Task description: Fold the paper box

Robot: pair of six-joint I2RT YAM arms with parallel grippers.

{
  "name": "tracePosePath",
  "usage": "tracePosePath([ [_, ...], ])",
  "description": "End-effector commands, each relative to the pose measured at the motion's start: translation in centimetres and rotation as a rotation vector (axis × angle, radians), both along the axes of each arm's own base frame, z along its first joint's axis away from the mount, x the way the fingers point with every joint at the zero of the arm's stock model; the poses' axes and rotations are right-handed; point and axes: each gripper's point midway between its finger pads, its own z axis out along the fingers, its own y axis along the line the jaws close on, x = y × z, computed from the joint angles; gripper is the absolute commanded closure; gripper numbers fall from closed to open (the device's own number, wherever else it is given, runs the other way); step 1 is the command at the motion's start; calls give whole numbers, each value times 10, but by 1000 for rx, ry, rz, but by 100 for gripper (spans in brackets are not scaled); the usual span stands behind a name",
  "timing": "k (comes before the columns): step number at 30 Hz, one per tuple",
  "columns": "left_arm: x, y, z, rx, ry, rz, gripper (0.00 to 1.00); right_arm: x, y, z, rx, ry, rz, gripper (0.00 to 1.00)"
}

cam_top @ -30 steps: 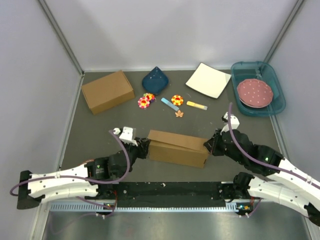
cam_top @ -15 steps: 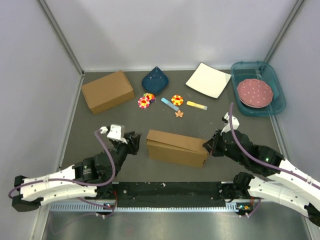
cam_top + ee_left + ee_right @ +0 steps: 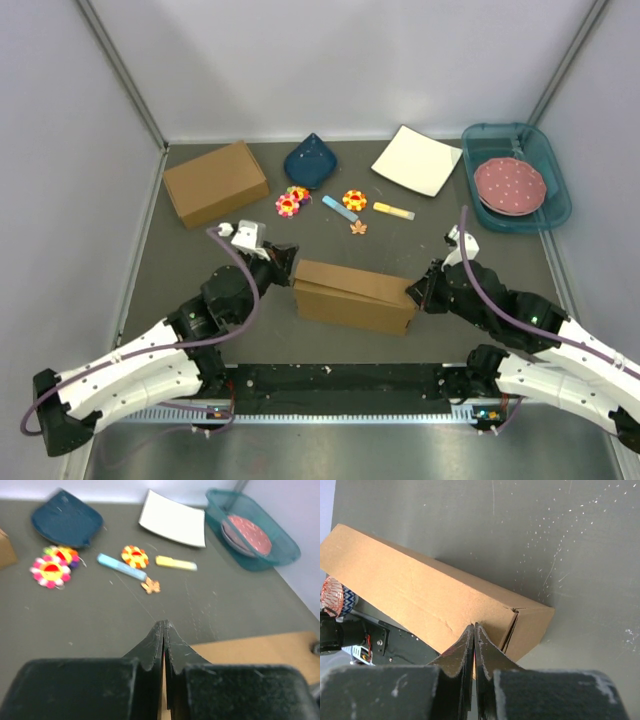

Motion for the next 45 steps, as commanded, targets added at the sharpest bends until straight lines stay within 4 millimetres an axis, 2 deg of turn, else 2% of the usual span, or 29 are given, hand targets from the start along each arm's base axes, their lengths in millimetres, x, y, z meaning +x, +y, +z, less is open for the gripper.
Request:
tracePosePath([
  [1, -15, -29, -28, -69, 96, -165, 98, -19, -22, -45, -161, 110, 24, 100],
  [3, -22, -34, -49, -59, 135, -203, 99, -20, -23, -46, -162, 110, 24, 100],
  [4, -25, -33, -71, -55, 187, -205, 100, -20, -23, -46, -160, 111, 25, 100],
  [6, -31, -34, -91, -48, 229, -224, 100, -20, -23, -44, -155, 105, 27, 100],
  [7, -35, -32, -109, -43, 267, -220, 100, -20, -22, -42, -153, 102, 27, 100],
  [11, -38, -24, -149, 28, 354, -191, 100, -16, -22, -32, -145, 77, 23, 100],
  [13, -37, -21, -156, 51, 368, -173, 100, -11, -21, -18, -130, 39, 19, 100],
  [17, -34, -15, -158, 53, 359, -138, 100, 7, -17, 52, -6, -142, -12, 100],
  [18, -33, -15, -157, 50, 356, -133, 100, 8, -17, 64, 20, -182, -8, 100],
  [20, -31, -12, -159, 57, 353, -116, 100, 12, -13, 71, 54, -216, -9, 100],
  [21, -32, -10, -161, 63, 360, -111, 100, 12, -11, 68, 51, -211, -7, 100],
  [24, -34, -8, -167, 68, 377, -107, 100, 8, -5, 28, 5, -121, 13, 100],
  [25, -35, -7, -171, 68, 385, -108, 100, 3, -5, 3, -19, -69, 22, 100],
  [28, -38, -4, -176, 70, 390, -106, 100, -10, -6, -36, -20, 34, 16, 100],
  [31, -37, -2, -172, 71, 377, -104, 100, -13, -7, -39, 4, 46, 8, 100],
  [33, -34, 0, -161, 60, 343, -89, 100, -11, -9, -27, 29, 9, 2, 100],
  [34, -33, 3, -158, 60, 339, -77, 100, -8, -9, -13, 49, -21, -5, 100],
  [36, -26, 8, -136, 23, 284, -40, 94, -4, -11, 3, 55, -63, -8, 100],
  [37, -23, 11, -121, -16, 247, -25, 89, -1, -13, 18, 72, -97, -20, 100],
  [38, -21, 15, -110, -39, 223, -5, 76, 1, -16, 26, 71, -123, -23, 96],
  [39, -16, 21, -95, -68, 188, 36, 68, 2, -18, 34, 78, -141, -32, 88],
  [40, -15, 25, -80, -104, 151, 47, 62, 5, -23, 47, 89, -171, -55, 72],
  [41, -13, 27, -69, -124, 126, 57, 57, 6, -26, 52, 89, -189, -62, 64],
  [42, -11, 32, -53, -143, 98, 79, 48, 7, -30, 59, 96, -208, -71, 58],
  [43, -9, 33, -47, -142, 92, 87, 45, 8, -34, 65, 97, -221, -90, 49],
  [44, -9, 33, -44, -130, 96, 92, 43, 9, -37, 66, 88, -227, -96, 45],
  [45, -8, 31, -31, -140, 83, 84, 40, 10, -38, 65, 74, -225, -100, 41],
])
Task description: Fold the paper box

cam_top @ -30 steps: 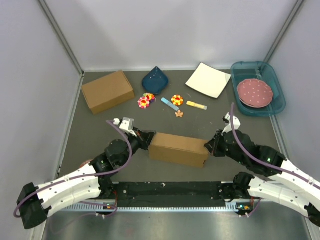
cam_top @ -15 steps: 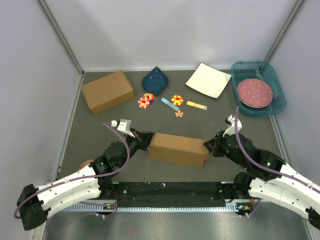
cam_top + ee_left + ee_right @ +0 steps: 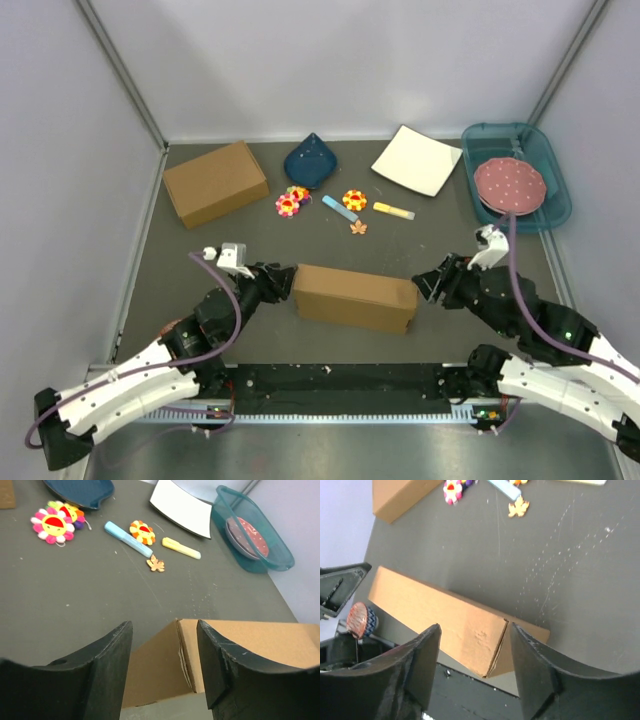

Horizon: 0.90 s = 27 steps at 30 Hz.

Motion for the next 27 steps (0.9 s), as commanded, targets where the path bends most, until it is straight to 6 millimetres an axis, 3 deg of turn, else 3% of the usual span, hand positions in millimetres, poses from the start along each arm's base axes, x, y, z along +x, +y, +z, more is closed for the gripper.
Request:
tracePosePath([
  [1, 9, 7, 35, 38, -35, 52, 38, 5, -18, 22, -28, -66, -55, 30],
  [2, 9, 3, 36, 45, -34, 35, 36, 5, -16, 18, -37, -52, -54, 24],
  [4, 8, -9, 27, 83, 7, -18, 32, 4, -10, 3, -74, -8, -30, 1],
  [6, 8, -17, 24, 97, 29, -45, 30, 2, -3, -14, -98, 40, -12, 1],
  [11, 6, -37, -7, 168, 113, -142, 31, -3, 14, -49, -147, 137, 48, 1],
  [16, -4, -37, -25, 178, 140, -182, 33, -8, 17, -65, -141, 164, 70, 9],
  [19, -12, -38, -28, 164, 130, -224, 40, -13, 19, -67, -130, 168, 99, 23],
  [21, -21, -41, -31, 146, 122, -277, 50, -17, 21, -70, -127, 174, 125, 34],
  [27, -52, -51, -36, 85, 113, -442, 71, -36, 29, -84, -80, 218, 219, 53],
])
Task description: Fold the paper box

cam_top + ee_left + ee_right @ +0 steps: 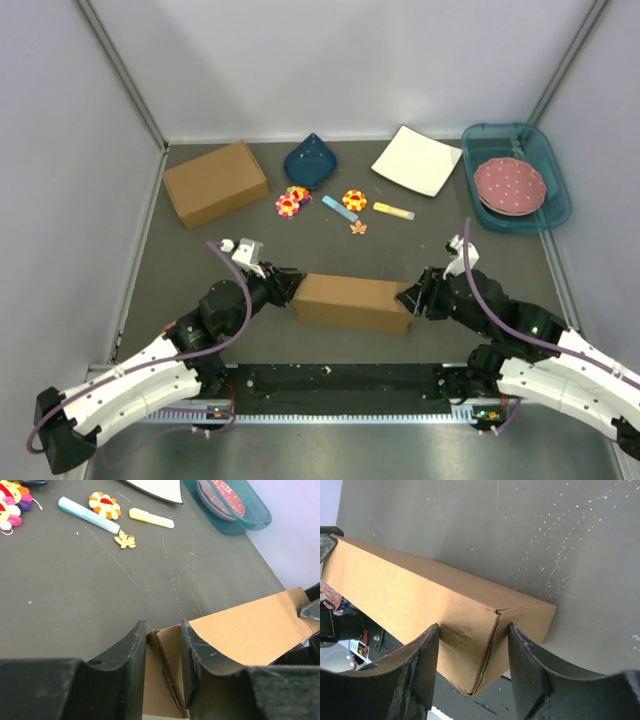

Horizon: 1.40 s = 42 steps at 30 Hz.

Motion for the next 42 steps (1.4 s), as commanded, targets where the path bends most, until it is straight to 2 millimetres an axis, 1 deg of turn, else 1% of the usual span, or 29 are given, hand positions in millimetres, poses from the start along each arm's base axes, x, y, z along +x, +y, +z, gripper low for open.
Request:
tracePosePath([
  [1, -49, -22, -28, 8, 79, -277, 74, -30, 8, -29, -6, 104, 144, 56],
  [2, -55, -22, -33, 5, 89, -300, 77, -34, 9, -34, -3, 118, 158, 60],
  [3, -62, -20, -38, 10, 100, -319, 80, -42, 12, -34, 14, 131, 194, 68],
  [4, -70, -21, -39, 9, 105, -355, 83, -45, 13, -31, 35, 127, 206, 69],
  [5, -74, -20, -42, 19, 101, -368, 84, -49, 12, -31, 44, 129, 219, 69],
  [8, -87, -15, -35, 26, 47, -415, 82, -59, 13, -20, 102, 112, 264, 50],
  [9, -91, -14, -27, 1, 21, -424, 78, -61, 13, -17, 116, 109, 274, 25],
  [10, -91, -14, -24, -12, 11, -415, 67, -63, 11, -10, 148, 94, 271, 17],
  [12, -92, -12, -12, -52, -27, -413, 63, -63, 10, 1, 180, 69, 269, 1],
  [13, -92, -11, -9, -61, -36, -407, 61, -63, 9, 4, 189, 61, 266, 1],
  [14, -87, -6, -3, -85, -50, -370, 52, -63, 7, 12, 207, 45, 263, 1],
  [15, -86, -4, 0, -100, -50, -355, 49, -61, 5, 15, 212, 34, 244, 1],
  [17, -75, 7, 9, -139, -71, -264, 45, -59, 3, 27, 238, 5, 231, 1],
  [19, -66, 17, 11, -168, -48, -178, 41, -55, 0, 32, 244, -10, 209, 1],
  [20, -57, 27, 16, -188, -56, -103, 38, -54, -2, 37, 257, -22, 195, 1],
  [22, -53, 34, 18, -206, -51, -59, 34, -51, -5, 36, 263, -27, 170, 1],
  [24, -44, 39, 12, -197, -37, 6, 29, -48, -6, 26, 240, -9, 145, 1],
  [25, -44, 37, 4, -184, -12, 4, 28, -47, -5, 19, 228, 15, 133, 1],
  [26, -44, 33, -9, -142, 27, -3, 28, -48, -2, 6, 197, 53, 135, 1],
  [27, -45, 30, -20, -108, 67, -12, 25, -47, 1, -8, 151, 101, 128, 1],
  [28, -47, 27, -27, -101, 119, -10, 24, -48, 3, -19, 122, 148, 118, 1],
  [29, -47, 24, -46, -40, 176, -9, 24, -50, 5, -30, 88, 188, 121, 1],
  [30, -49, 22, -57, -6, 218, -14, 24, -50, 6, -37, 69, 219, 111, 1],
  [31, -53, 19, -63, -5, 272, -16, 23, -51, 8, -49, 23, 263, 106, 1],
  [32, -57, 17, -77, 43, 323, -29, 23, -52, 8, -55, 6, 281, 102, 1],
  [34, -65, 10, -86, 67, 381, -70, 21, -51, 7, -63, -16, 305, 81, 1],
  [35, -68, 9, -95, 98, 413, -78, 21, -50, 6, -64, -20, 307, 70, 1],
  [39, -78, 7, -110, 147, 481, -110, 19, -52, -4, -78, -78, 341, 39, 1],
  [42, -87, 2, -119, 145, 506, -166, 19, -57, -4, -91, -109, 377, 51, 1],
])
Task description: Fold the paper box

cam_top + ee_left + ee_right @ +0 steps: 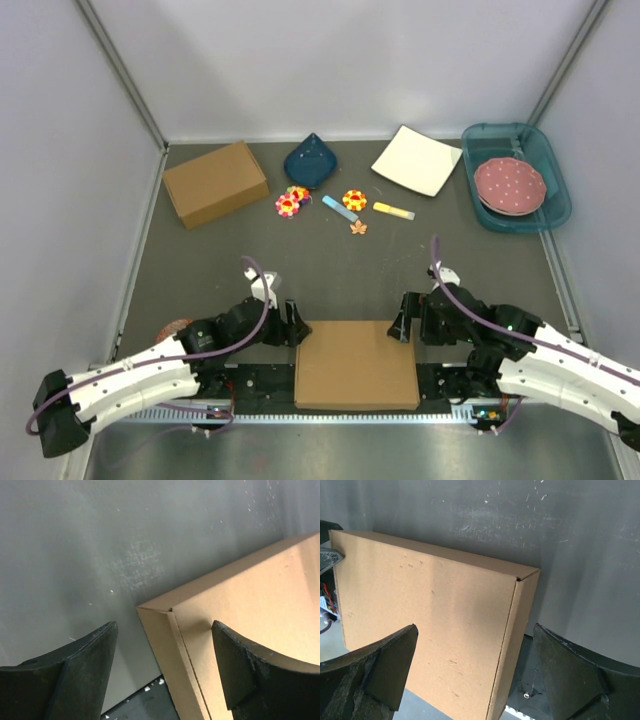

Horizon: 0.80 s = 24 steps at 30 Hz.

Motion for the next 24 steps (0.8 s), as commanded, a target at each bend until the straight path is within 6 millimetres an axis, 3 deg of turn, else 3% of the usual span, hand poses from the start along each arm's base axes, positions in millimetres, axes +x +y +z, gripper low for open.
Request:
tracePosePath([
  [1, -14, -18, 8, -85, 43, -89, 20, -7, -1, -18, -39, 50, 11, 1],
  [4, -29, -37, 15, -178, 52, -205, 28, -13, 11, -30, -4, 82, 55, 6],
  [6, -33, -48, 23, -233, 40, -263, 38, -14, 16, -33, 27, 87, 62, 17],
  [11, -28, -49, 24, -211, 30, -255, 66, -5, 22, -36, 72, 42, 44, 49],
  [13, -22, -47, 22, -202, 10, -221, 71, -1, 22, -34, 91, 9, 33, 53],
  [20, 22, -39, 29, -223, -147, -26, 73, 33, 26, -30, 118, -130, -34, 66],
  [23, 39, -40, 38, -194, -195, 10, 72, 52, 34, -18, 141, -192, -43, 70],
  [24, 47, -42, 49, -200, -222, 26, 71, 57, 34, -20, 119, -196, -45, 70],
])
